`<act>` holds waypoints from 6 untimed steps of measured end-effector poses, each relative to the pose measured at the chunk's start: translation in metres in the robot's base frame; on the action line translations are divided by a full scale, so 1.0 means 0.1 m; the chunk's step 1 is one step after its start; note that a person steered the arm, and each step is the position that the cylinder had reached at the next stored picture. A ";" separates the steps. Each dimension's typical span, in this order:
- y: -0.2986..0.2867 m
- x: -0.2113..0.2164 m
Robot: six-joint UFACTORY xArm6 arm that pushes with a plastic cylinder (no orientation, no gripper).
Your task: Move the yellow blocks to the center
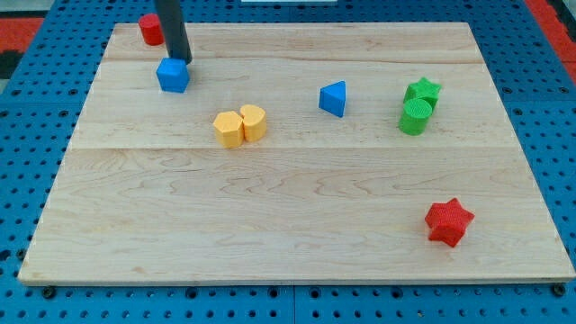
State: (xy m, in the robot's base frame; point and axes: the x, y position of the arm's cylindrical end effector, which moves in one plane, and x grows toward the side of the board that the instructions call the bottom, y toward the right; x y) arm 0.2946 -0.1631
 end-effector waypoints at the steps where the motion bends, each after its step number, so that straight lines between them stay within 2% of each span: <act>1: -0.01 0.47; 2: 0.09 1.07; 3: 0.58 1.36; 6: 1.57 1.60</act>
